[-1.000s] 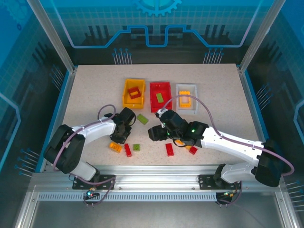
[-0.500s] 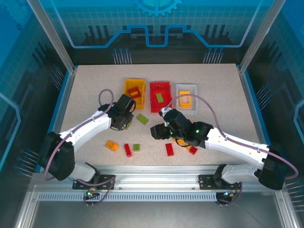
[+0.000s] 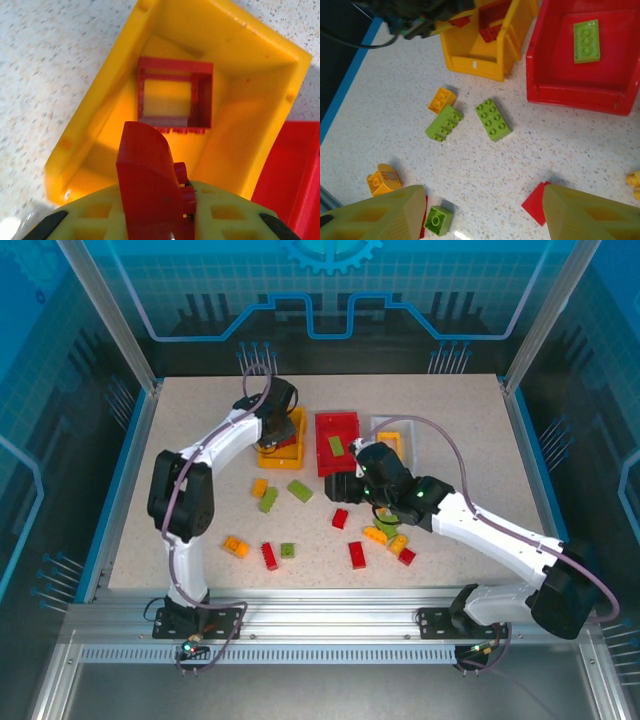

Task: Sort the legos into containers by color

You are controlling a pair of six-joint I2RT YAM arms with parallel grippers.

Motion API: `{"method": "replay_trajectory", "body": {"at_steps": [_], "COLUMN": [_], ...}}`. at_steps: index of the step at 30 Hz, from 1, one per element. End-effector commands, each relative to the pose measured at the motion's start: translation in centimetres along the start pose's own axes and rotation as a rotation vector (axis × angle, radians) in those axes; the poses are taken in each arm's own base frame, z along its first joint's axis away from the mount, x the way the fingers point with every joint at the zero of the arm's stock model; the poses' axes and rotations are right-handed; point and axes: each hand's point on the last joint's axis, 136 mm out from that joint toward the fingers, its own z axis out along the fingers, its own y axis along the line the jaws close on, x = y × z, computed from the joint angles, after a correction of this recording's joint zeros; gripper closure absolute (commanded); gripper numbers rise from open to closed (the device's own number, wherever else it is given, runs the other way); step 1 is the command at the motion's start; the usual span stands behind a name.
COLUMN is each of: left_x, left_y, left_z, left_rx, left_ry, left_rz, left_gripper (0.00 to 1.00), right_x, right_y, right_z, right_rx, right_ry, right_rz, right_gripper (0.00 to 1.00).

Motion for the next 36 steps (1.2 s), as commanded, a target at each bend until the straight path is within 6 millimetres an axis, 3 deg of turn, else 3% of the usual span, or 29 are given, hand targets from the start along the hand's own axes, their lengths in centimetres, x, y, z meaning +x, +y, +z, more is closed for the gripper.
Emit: {"method": "replay_trajectory", "body": {"at_steps": [1, 6, 9, 12, 15, 22, 26, 29, 36], "left_x": [-0.9, -1.7, -1.3, -1.2, -1.8, -3.0, -1.3, 1.7, 7.6], "left_y": [-0.8, -1.3, -1.4, -1.4, -1.6, -1.4, 0.3, 2.2, 11.7], "left_z": [0.8, 2.8, 3.3, 2.4, 0.4, -7.0, -11.8, -15.5, -24.0], "left_rx": [0.008, 0.002, 0.005, 0.017, 0.047, 0.132, 0.197, 0.27, 0.313], "left_ry": [0.027, 0.04, 0.063, 0.069, 0.042, -0.043, -0.046, -0.007, -0.088], "left_rz": [0.089, 0.113, 0.114, 0.105, 0.09, 0.045, 0.011, -0.008, -0.119], "left_gripper": [0.76, 0.73, 0.61, 0.5, 0.42, 0.42, 0.42, 0.41, 0.37], "right_x": [-1.4, -0.9, -0.6, -0.4, -0.2, 0.6, 2.4, 4.9, 13.0], "right_y": [1.0, 0.8, 0.6, 0.3, 0.1, -1.0, 0.5, 3.5, 12.8], "right_z": [0.0, 0.2, 0.2, 0.0, -0.2, -1.2, -0.6, 0.7, 5.8], "right_rx": [-0.042, -0.042, -0.035, -0.025, -0.02, 0.025, 0.036, -0.051, -0.254], "right_ry": [-0.027, -0.014, -0.008, -0.009, -0.006, 0.005, 0.059, 0.125, 0.357], "right_rz": [0.015, 0.022, 0.02, 0.017, 0.011, -0.025, -0.142, -0.234, -0.507], "right_gripper": [0.36, 0.36, 0.35, 0.35, 0.34, 0.34, 0.33, 0.3, 0.21]}}
